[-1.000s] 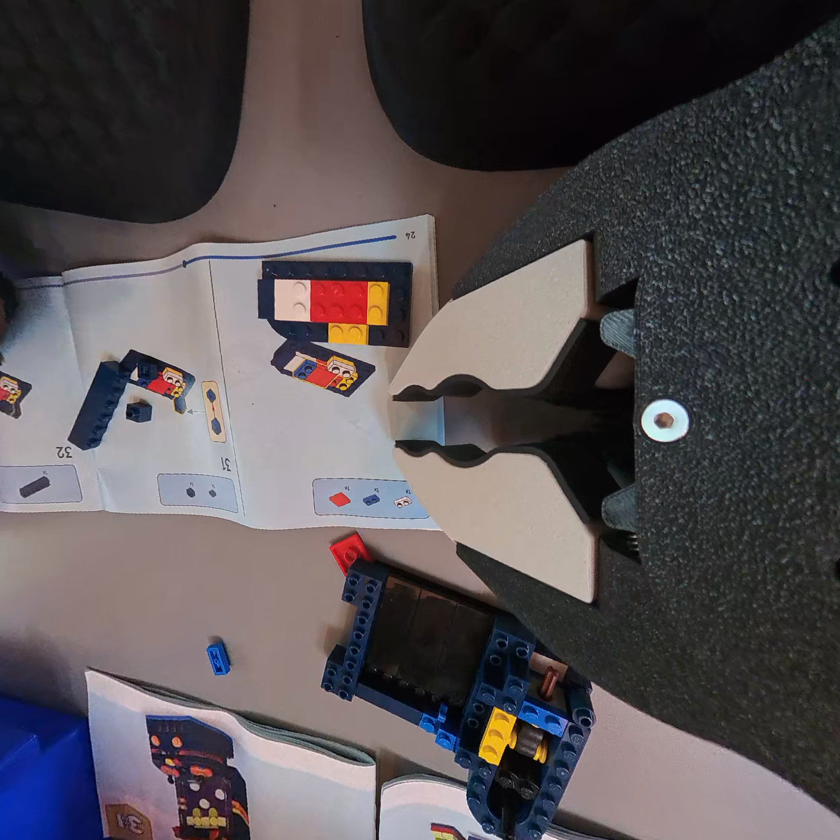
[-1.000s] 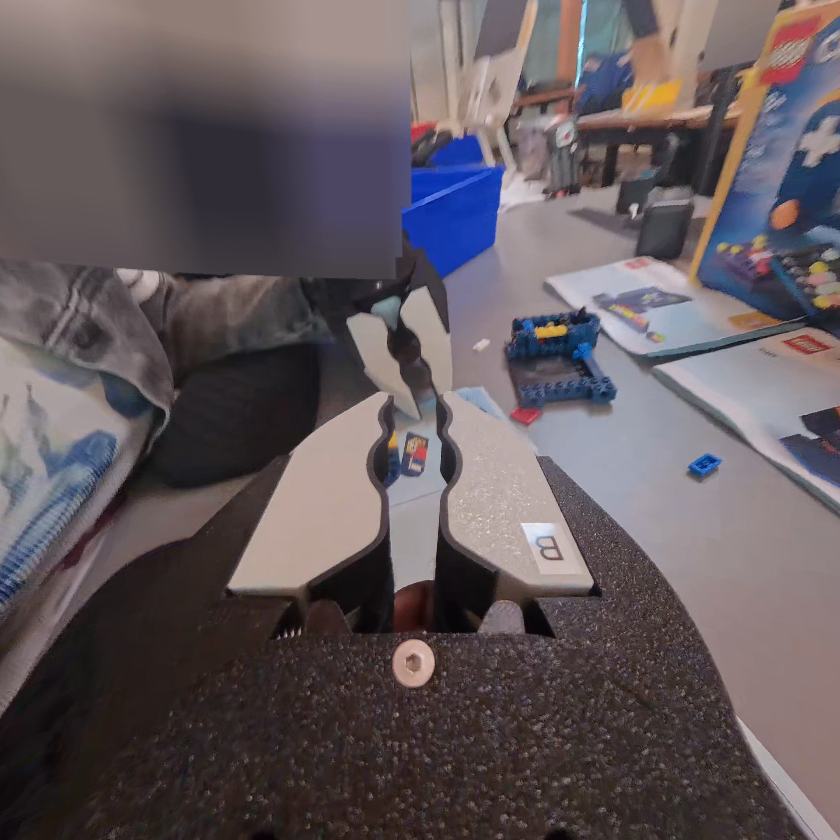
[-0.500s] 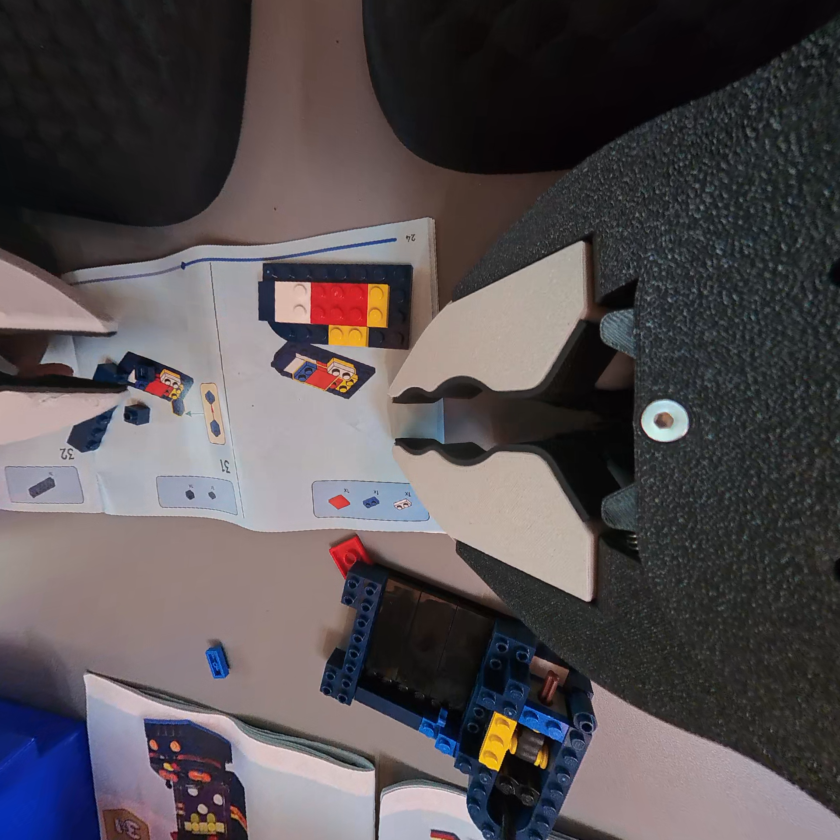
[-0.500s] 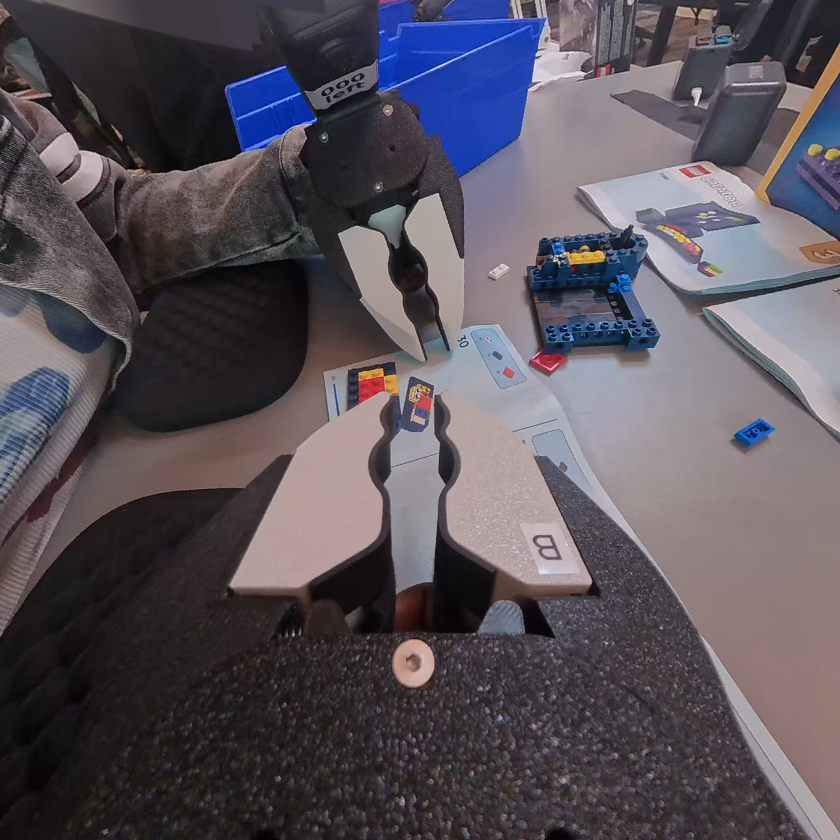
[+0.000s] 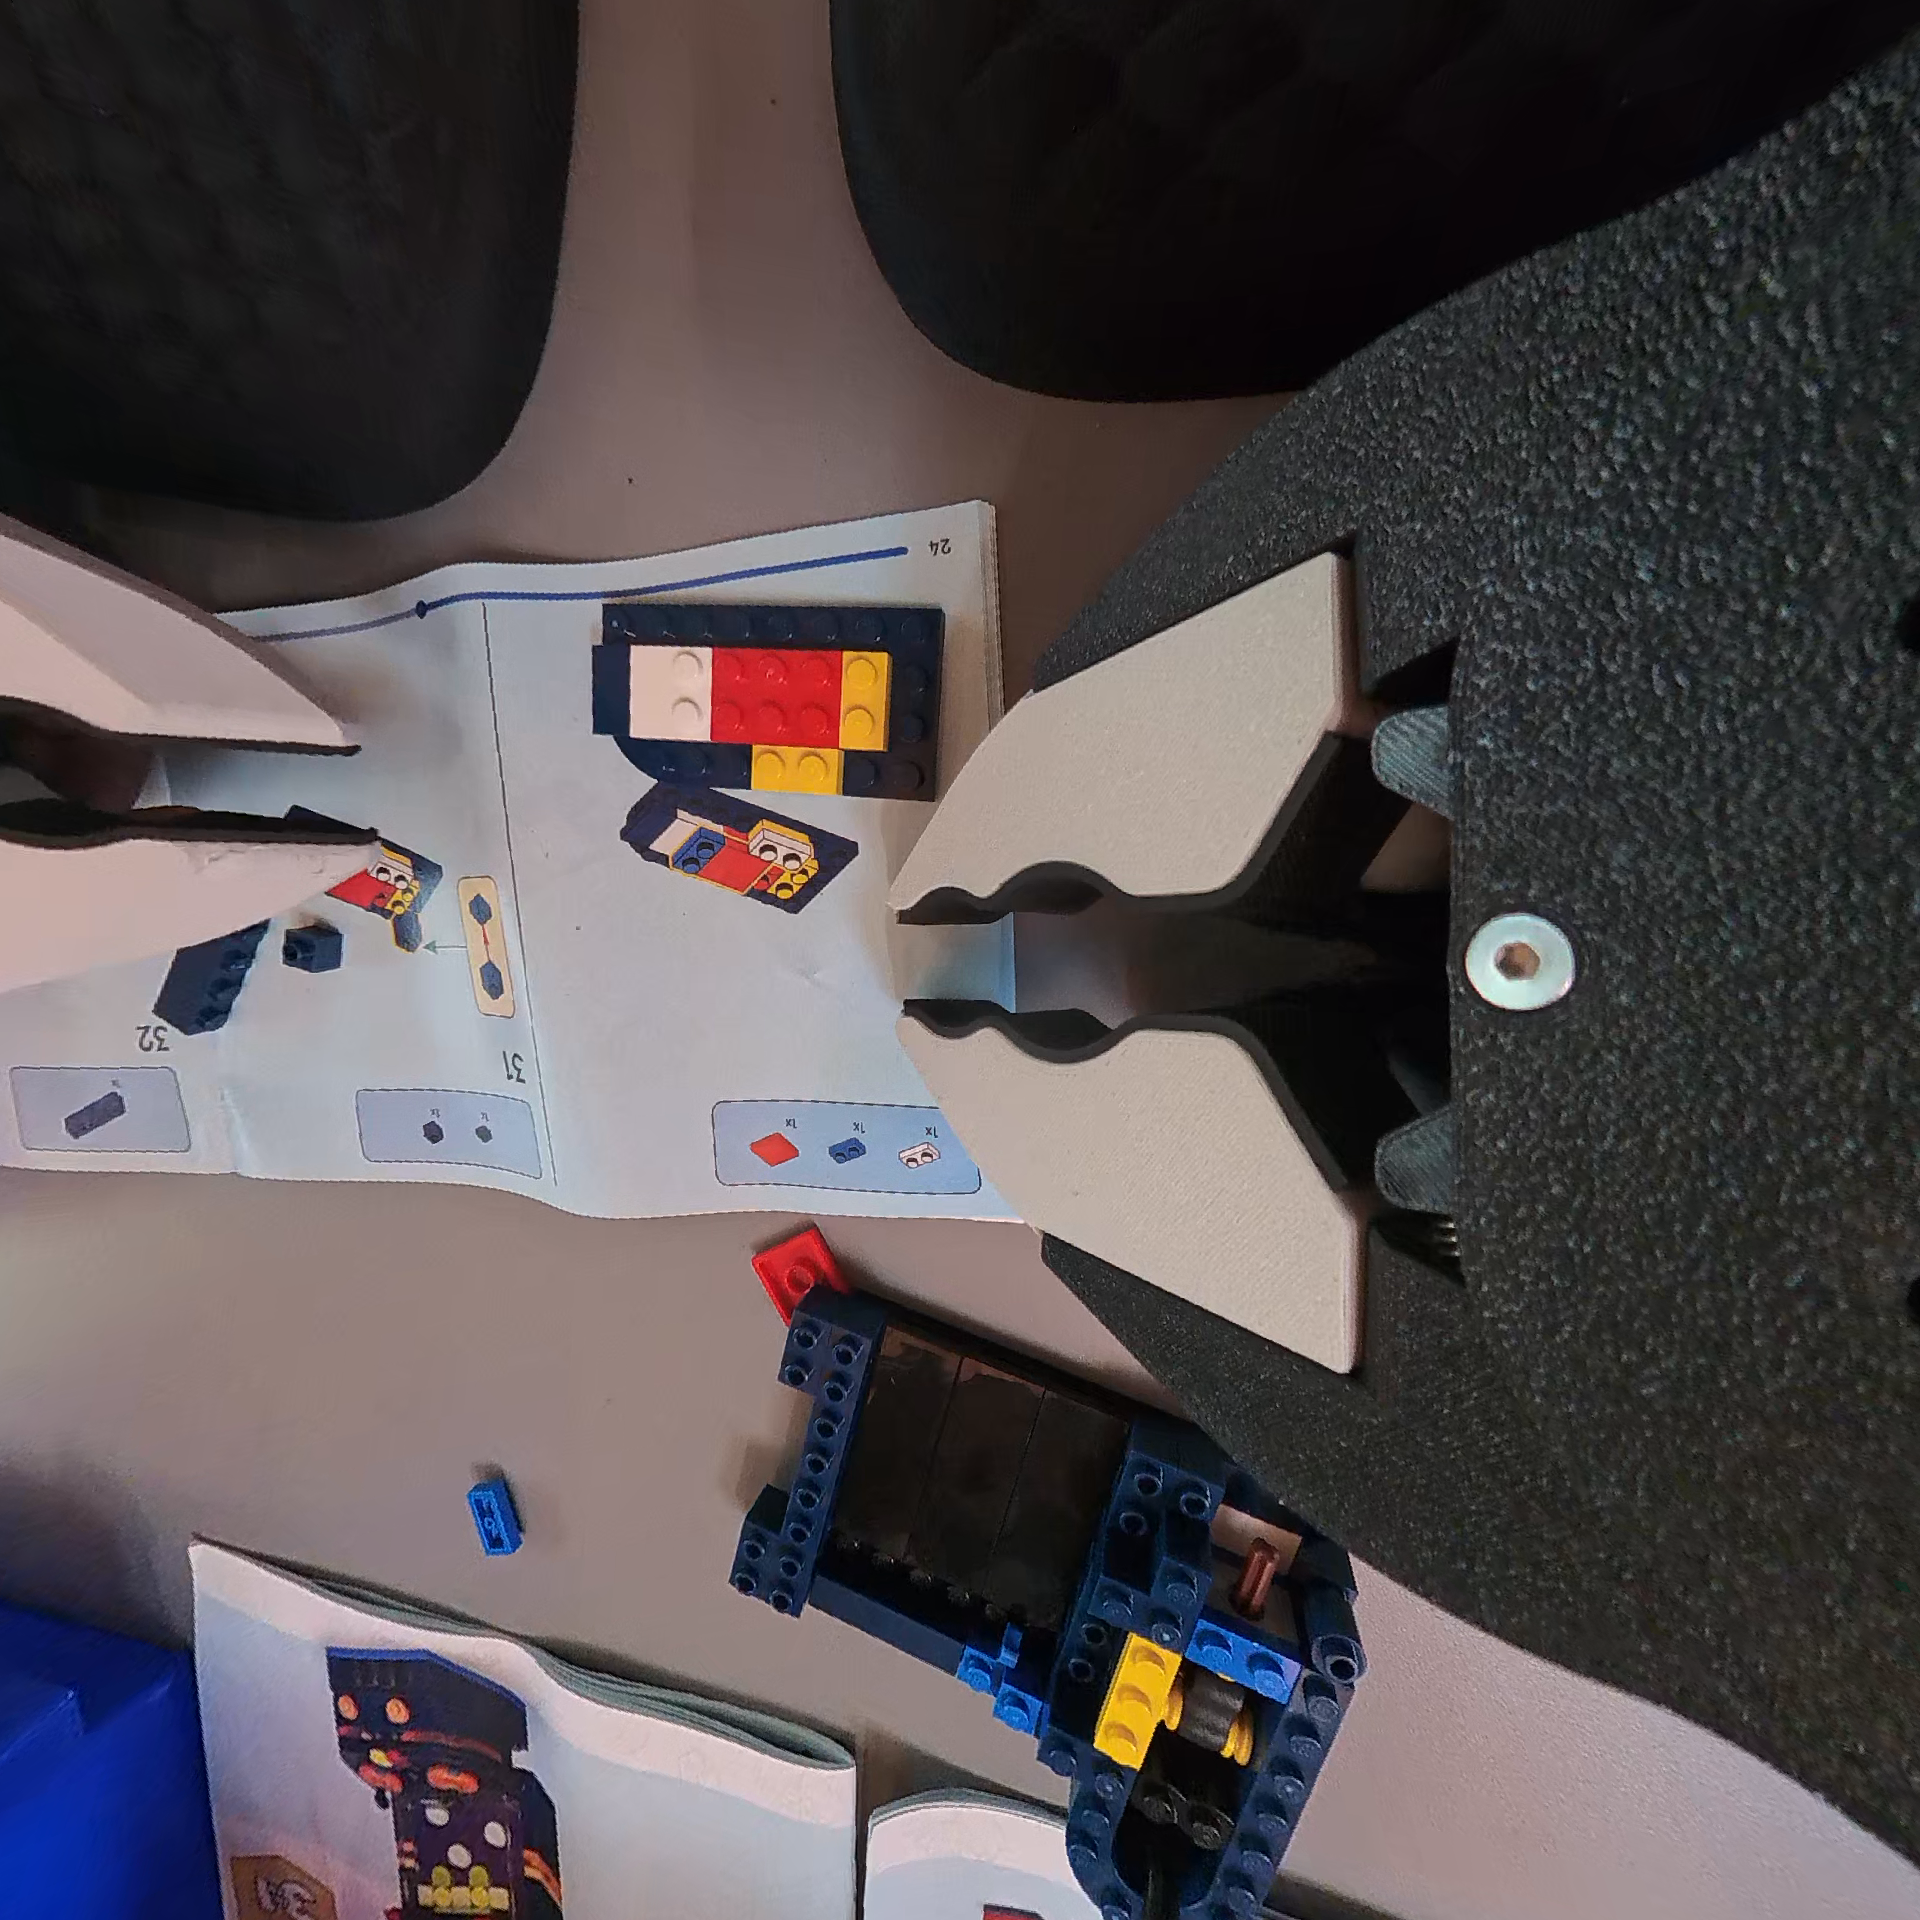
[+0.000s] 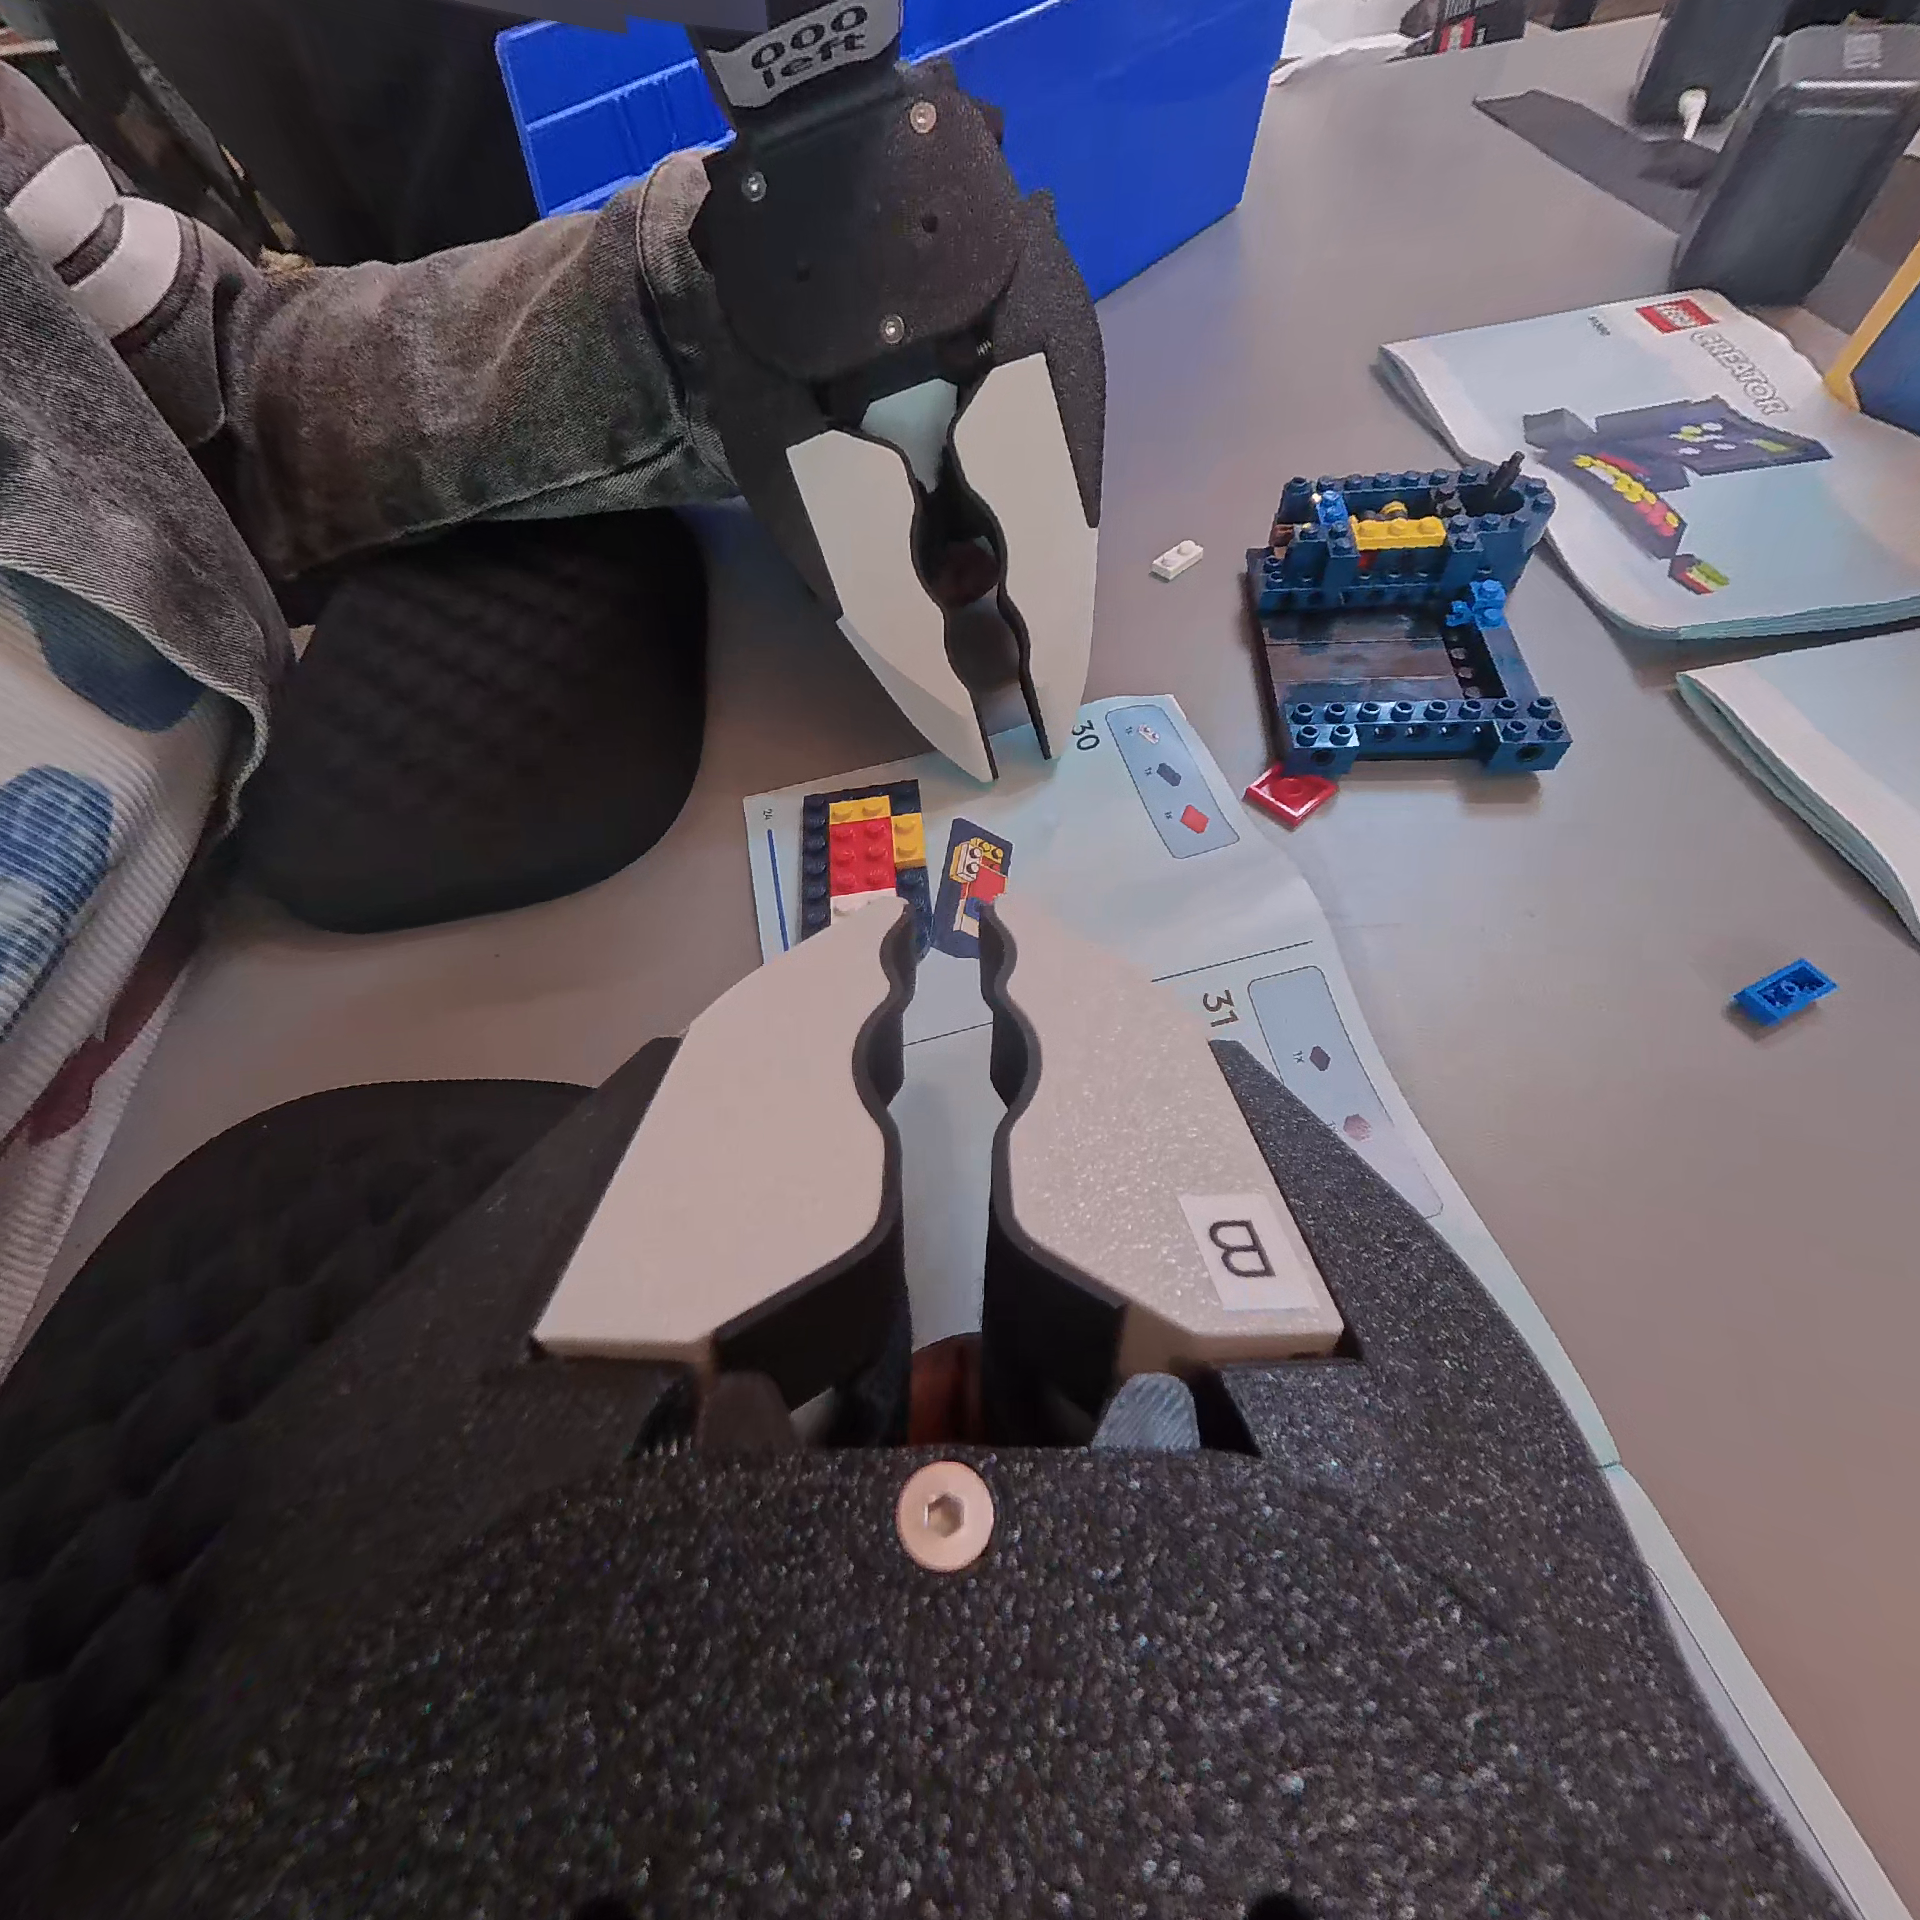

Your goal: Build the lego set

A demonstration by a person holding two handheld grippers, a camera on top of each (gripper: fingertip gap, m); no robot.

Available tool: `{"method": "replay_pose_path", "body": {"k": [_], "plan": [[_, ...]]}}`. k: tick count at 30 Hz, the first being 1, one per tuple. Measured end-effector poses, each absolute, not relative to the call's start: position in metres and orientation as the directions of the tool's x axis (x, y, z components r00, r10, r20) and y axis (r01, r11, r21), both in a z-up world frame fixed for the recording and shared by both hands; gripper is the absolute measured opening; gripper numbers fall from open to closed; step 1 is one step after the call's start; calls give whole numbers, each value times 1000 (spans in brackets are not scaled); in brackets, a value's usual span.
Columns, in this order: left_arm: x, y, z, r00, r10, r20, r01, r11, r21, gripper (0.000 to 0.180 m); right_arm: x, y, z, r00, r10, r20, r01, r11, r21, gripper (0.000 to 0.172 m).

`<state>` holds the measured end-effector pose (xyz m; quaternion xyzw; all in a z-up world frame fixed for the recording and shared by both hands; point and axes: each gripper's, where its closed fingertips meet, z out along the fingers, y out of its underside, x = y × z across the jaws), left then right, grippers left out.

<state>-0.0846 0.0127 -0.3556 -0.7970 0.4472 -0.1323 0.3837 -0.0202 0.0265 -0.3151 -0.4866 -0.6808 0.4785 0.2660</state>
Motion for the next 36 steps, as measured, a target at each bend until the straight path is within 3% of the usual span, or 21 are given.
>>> {"method": "replay_pose_path", "body": {"k": [36], "plan": [[-84,12,-356,566,-816,-121,-605,-311,-733,12,-16,6,-333,-489,871,-40,466,222,-856,15]]}}
